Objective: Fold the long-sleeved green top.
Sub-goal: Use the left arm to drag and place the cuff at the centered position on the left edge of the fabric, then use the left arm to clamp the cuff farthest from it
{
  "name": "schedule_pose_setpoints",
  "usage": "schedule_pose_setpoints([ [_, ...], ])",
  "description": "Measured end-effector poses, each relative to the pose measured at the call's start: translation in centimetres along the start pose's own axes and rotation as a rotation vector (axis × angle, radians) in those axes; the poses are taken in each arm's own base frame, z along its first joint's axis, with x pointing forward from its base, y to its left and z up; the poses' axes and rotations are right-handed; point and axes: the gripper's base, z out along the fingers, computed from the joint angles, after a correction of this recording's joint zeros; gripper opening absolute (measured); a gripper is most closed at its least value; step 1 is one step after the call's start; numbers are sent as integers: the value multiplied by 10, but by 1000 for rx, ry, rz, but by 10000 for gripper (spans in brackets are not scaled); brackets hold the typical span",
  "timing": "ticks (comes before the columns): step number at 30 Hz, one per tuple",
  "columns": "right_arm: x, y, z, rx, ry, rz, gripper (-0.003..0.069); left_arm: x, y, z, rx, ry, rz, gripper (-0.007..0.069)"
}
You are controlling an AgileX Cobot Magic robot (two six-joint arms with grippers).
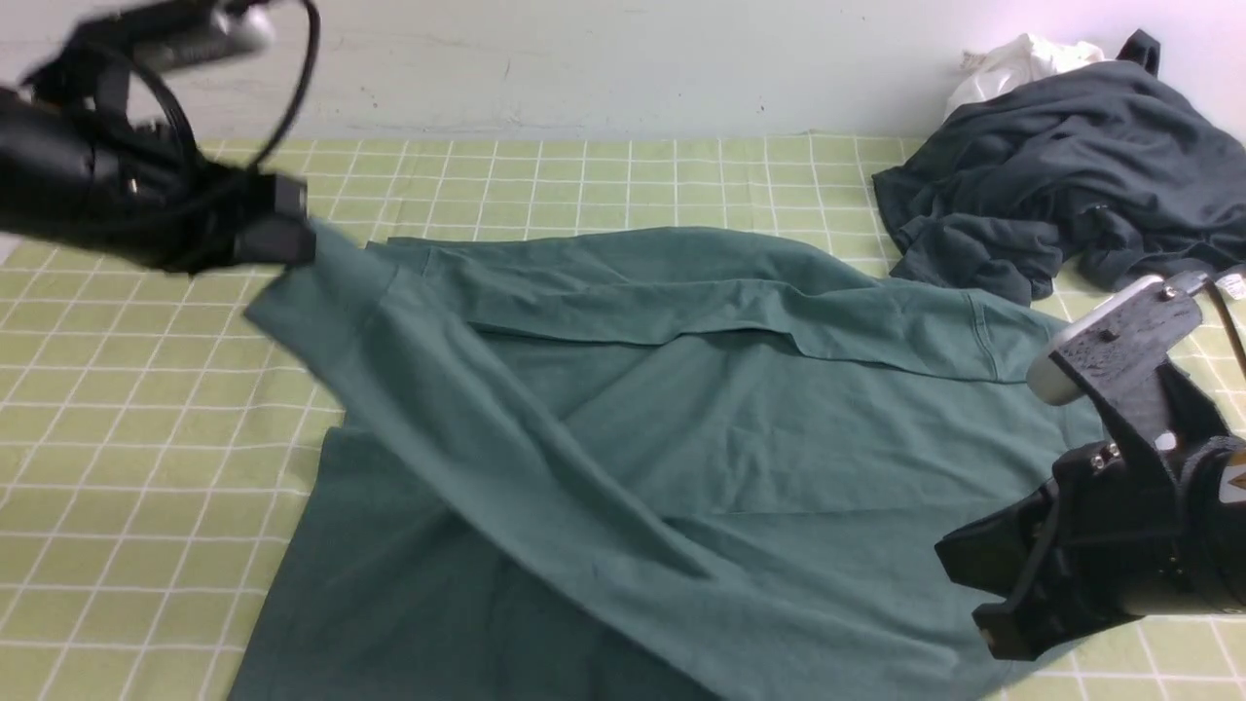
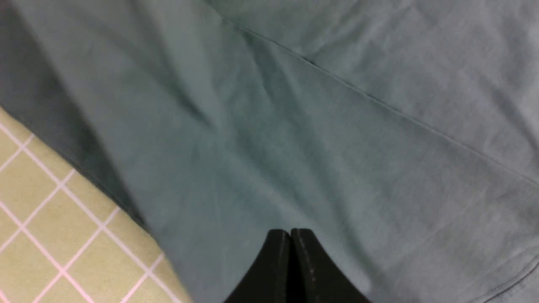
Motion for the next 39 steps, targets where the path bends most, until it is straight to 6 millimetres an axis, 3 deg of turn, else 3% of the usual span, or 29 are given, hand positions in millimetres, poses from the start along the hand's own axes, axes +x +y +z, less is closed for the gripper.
schedule_pose_setpoints([
  [3, 0, 0, 0, 7, 2, -12, -12, -23, -10, -8, 49, -62, 48, -1],
  [5, 0, 0, 0, 7, 2, -13, -12, -26, -8, -5, 52, -61, 53, -1],
  [12, 0, -1, 0, 8, 3, -15, -12, -12, 54, 97, 0, 109, 100, 20],
  [13, 0, -1, 0, 8, 3, -15, -12, -13, 57, 102, -8, 115, 112, 31],
  [14, 0, -1, 0, 8, 3, -15, -12, -10, 68, 117, -23, 146, 122, 64],
  [17, 0, -1, 0, 9, 2, -15, -12, -18, 83, 137, -67, 167, 127, 193],
  [20, 0, -1, 0, 13, -5, -15, -12, -34, 91, 143, -125, 169, 103, 335],
  [25, -1, -2, 2, 18, -9, -13, -11, -52, 107, 155, -262, 198, 56, 448],
  [27, -1, -3, 5, 20, -5, -11, -11, -53, 111, 162, -285, 219, 55, 450],
  [34, 4, -8, 34, -9, 96, 42, -11, -32, 127, 223, -311, 336, 23, 447],
  [37, 5, -8, 37, -14, 106, 52, -11, -25, 127, 236, -305, 353, 23, 440],
  [39, 5, -8, 37, -15, 107, 54, -11, -22, 124, 241, -305, 363, 36, 393],
])
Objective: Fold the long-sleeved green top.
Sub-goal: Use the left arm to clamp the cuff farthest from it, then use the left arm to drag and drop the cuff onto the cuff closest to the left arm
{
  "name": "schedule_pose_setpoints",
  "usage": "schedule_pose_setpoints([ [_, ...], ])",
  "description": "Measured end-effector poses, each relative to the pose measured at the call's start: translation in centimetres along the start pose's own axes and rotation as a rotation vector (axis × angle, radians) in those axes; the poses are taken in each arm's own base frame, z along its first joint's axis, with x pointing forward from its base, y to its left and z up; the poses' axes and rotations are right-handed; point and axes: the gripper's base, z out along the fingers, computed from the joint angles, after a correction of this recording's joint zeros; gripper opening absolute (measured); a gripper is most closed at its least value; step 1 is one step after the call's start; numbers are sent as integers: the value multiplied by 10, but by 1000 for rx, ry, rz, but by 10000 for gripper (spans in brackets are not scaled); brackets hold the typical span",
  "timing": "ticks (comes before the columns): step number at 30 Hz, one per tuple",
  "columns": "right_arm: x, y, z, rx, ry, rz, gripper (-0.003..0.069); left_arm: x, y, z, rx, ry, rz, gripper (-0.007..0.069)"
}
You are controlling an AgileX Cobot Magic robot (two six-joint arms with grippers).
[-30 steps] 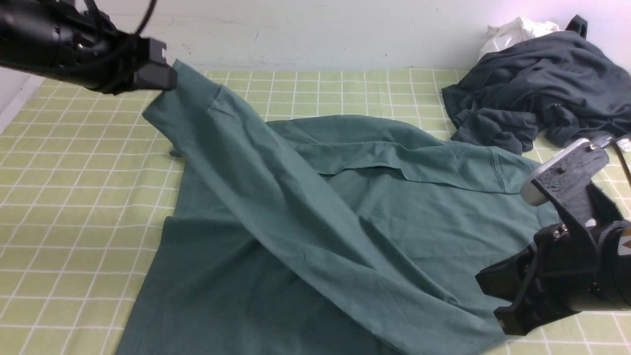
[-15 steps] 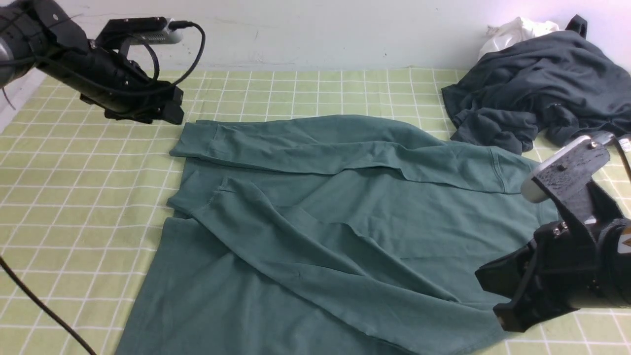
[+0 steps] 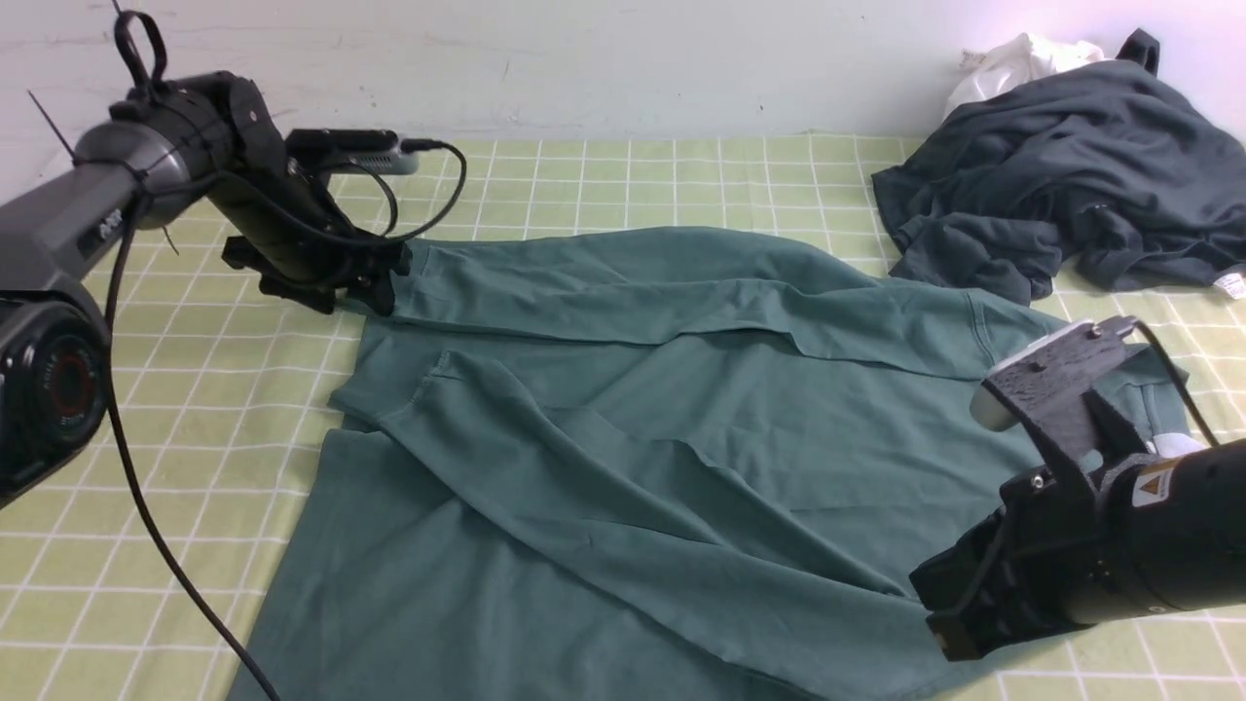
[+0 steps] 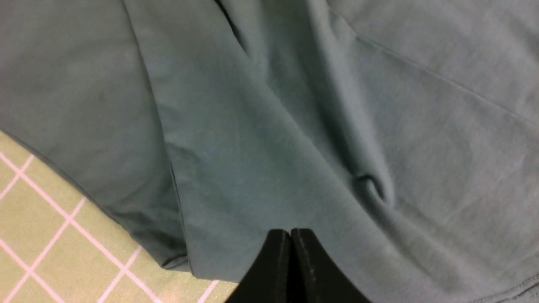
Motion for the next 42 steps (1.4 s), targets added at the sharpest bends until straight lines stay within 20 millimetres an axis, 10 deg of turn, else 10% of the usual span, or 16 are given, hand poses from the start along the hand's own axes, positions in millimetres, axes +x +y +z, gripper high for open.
schedule_pose_setpoints([
  [8, 0, 0, 0, 0, 0, -1, -11, -11, -13, -12, 7, -36, 66, 38],
  [18, 3, 1, 0, -15, 31, -5, -11, -27, -72, -115, 61, -44, 193, 17],
  [26, 4, 4, -14, -10, 16, -44, -11, 4, -106, -188, 67, -48, 210, 17],
  [35, 3, 8, -28, 0, -39, -57, -11, 101, -93, -167, 4, 178, 137, 18],
  [42, 2, 9, -28, -13, -45, -39, -10, 134, -88, -147, 1, 216, 123, 61],
])
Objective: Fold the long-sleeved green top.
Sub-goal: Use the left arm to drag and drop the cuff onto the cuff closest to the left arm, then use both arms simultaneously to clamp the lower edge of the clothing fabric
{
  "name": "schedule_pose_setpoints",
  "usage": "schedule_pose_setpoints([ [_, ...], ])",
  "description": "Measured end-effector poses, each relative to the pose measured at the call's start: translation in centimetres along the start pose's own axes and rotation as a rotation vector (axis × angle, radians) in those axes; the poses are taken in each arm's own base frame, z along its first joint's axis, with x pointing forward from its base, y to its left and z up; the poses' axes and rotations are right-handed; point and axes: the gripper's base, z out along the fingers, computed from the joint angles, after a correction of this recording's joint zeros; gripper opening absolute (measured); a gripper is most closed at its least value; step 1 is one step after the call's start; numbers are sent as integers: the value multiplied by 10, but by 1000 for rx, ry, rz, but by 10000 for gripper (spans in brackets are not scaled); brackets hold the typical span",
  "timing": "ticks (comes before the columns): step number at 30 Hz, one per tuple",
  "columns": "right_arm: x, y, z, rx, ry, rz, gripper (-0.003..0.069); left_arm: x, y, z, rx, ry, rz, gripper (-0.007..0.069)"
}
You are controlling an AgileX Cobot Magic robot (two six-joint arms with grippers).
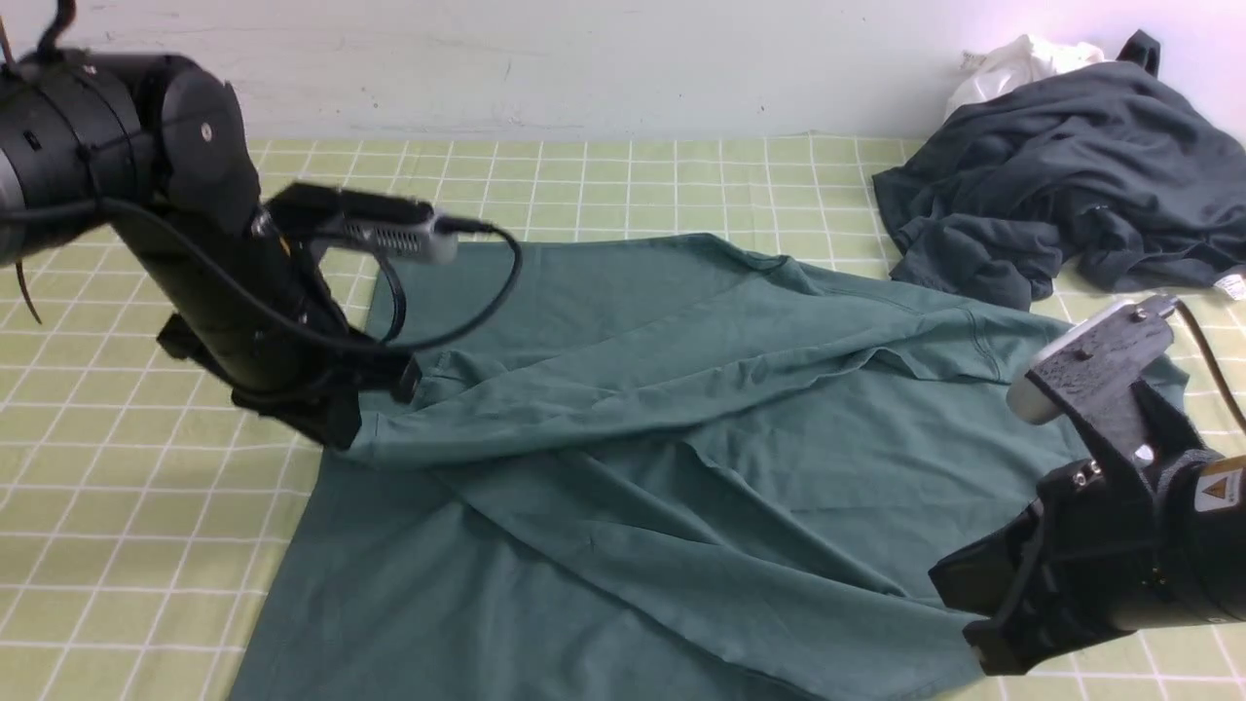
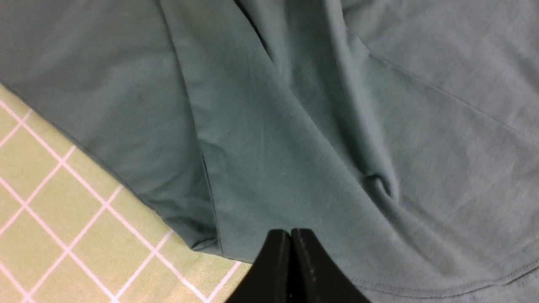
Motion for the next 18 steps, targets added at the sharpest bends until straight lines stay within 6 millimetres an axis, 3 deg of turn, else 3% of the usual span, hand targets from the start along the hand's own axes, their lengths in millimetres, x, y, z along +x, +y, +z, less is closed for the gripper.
schedule_pose_setpoints([
  [3, 0, 0, 0, -2, 2, 1, -10, 8, 0, 2, 8, 75, 39, 155],
  [5, 1, 1, 0, -7, 9, 2, -10, 20, -2, -3, 27, 156, 54, 270],
  [6, 1, 1, 0, -7, 10, 2, -10, 21, -2, -2, 27, 162, 53, 279],
  [8, 2, 1, 0, -13, 20, 2, -10, 37, -10, -9, 52, 179, 70, 384],
  [12, 2, 1, 0, -14, 22, 2, -10, 71, -24, -10, 60, 226, 173, 429],
  [15, 2, 2, 0, -24, 21, 14, -10, 114, -36, 3, 60, 245, 429, 438],
  [18, 2, 3, 0, -32, 20, 19, -10, 131, -36, 19, 35, 194, 653, 437],
])
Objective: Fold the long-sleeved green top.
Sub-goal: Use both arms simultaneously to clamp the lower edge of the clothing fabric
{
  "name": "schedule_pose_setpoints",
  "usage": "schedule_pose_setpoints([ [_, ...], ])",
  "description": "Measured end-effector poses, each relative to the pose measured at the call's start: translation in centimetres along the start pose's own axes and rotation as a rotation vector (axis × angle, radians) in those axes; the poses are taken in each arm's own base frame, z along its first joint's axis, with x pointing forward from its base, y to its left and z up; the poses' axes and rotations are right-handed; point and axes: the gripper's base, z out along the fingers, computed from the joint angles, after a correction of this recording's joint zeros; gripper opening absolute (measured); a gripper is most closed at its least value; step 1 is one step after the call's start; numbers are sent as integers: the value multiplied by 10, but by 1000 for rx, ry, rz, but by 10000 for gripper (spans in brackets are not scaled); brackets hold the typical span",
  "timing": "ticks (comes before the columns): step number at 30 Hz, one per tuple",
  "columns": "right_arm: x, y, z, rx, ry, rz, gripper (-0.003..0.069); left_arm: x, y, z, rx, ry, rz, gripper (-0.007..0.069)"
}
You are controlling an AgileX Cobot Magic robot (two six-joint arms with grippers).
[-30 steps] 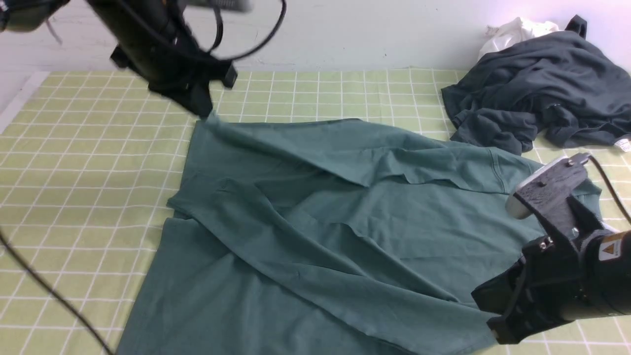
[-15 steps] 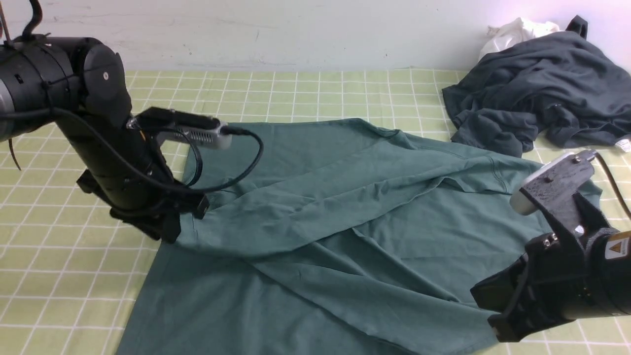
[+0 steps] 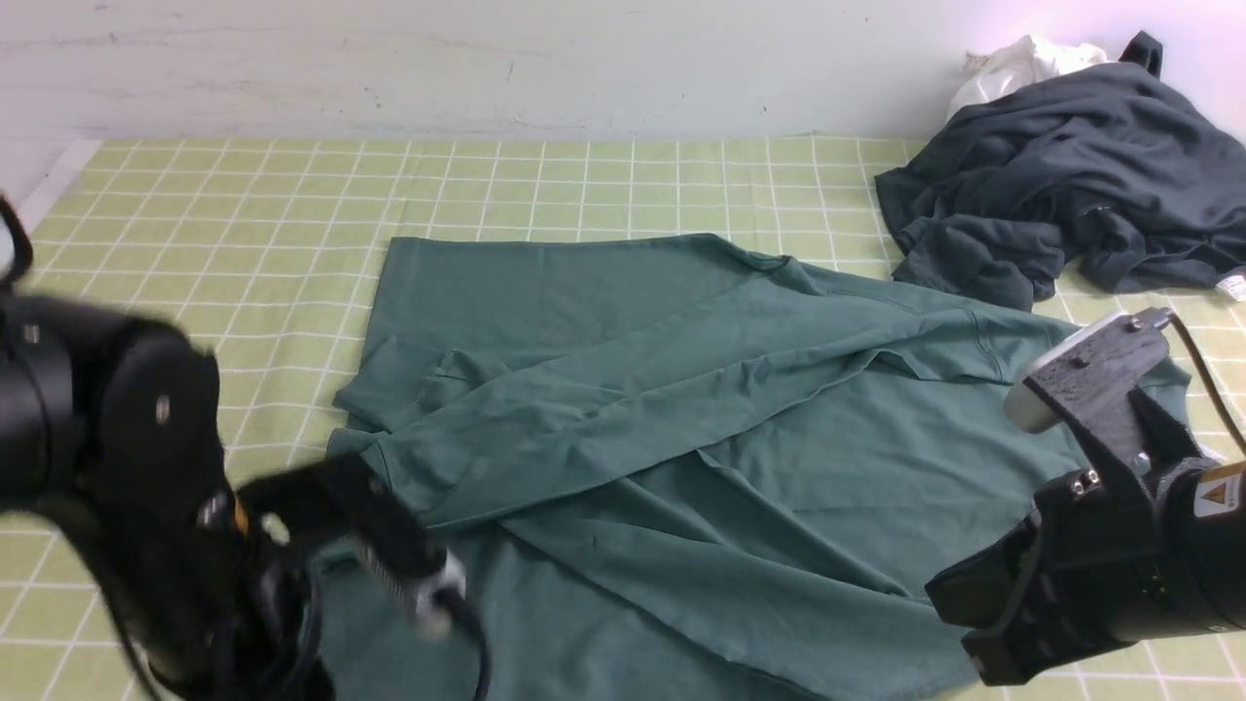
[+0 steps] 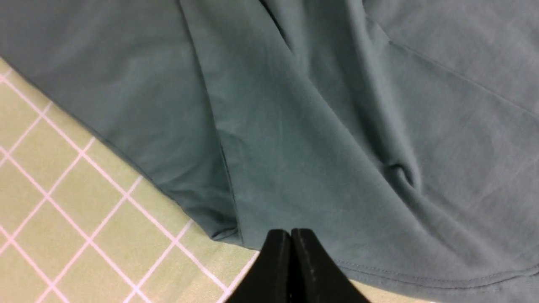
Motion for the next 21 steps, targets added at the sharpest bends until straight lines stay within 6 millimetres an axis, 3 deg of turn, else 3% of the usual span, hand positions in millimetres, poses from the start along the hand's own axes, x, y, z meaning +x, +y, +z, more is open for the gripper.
schedule_pose_setpoints([
  [4, 0, 1, 0, -13, -3, -2, -10, 5, 0, 24, -55, -34, 171, 437],
  [7, 0, 2, 0, -24, -3, -3, -10, 4, 2, 35, -66, -38, 205, 435],
  [10, 0, 4, 0, -46, 1, -9, -10, -2, 7, 50, -78, -29, 231, 364],
  [14, 1, 5, 0, -58, 7, -23, -10, -3, 7, 55, -49, 0, 217, 237],
  [18, 1, 6, -2, -63, 6, -60, -10, -4, 5, 52, -29, 3, 139, 60],
  [21, 1, 10, -13, -57, -37, -131, -10, -5, 7, 44, -53, -19, 61, 8],
])
